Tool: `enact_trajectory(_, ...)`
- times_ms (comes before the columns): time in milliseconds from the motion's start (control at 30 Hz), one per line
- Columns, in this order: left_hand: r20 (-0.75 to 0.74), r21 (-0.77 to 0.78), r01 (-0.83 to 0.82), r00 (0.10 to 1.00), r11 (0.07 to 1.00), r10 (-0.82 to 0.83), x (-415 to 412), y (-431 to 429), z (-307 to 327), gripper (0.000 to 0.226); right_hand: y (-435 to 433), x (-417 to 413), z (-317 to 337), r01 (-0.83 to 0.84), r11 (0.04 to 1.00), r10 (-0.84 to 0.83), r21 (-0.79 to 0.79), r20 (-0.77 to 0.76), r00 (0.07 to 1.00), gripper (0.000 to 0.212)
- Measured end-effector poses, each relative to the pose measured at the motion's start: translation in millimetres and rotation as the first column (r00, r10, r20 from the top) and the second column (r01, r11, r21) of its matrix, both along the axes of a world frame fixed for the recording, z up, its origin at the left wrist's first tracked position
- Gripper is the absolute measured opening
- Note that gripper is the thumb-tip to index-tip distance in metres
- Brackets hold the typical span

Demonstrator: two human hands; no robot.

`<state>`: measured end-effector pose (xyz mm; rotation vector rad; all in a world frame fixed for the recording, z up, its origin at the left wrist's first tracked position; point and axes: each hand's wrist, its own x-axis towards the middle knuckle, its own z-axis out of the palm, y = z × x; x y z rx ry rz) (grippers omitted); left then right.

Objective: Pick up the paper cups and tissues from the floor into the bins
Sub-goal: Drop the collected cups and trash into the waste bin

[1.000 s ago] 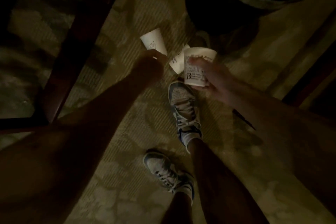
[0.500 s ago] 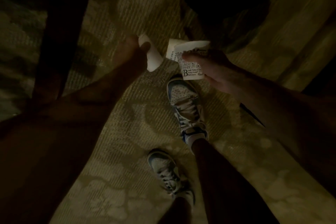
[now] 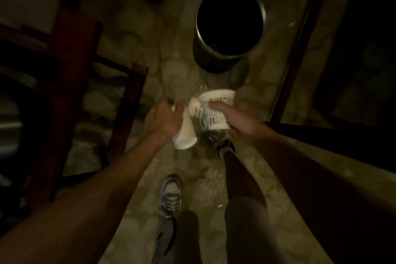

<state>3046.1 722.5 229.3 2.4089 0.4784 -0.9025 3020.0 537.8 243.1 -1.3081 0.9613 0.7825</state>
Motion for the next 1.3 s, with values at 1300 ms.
enact_trajectory(1300, 0.89, -0.296, 0.911, 0.155, -0.286, -0.428, -508, -439, 711, 0.035, -271, -710, 678, 0.923, 0.289, -0.523, 0.255, 0.85, -0.071, 0.046)
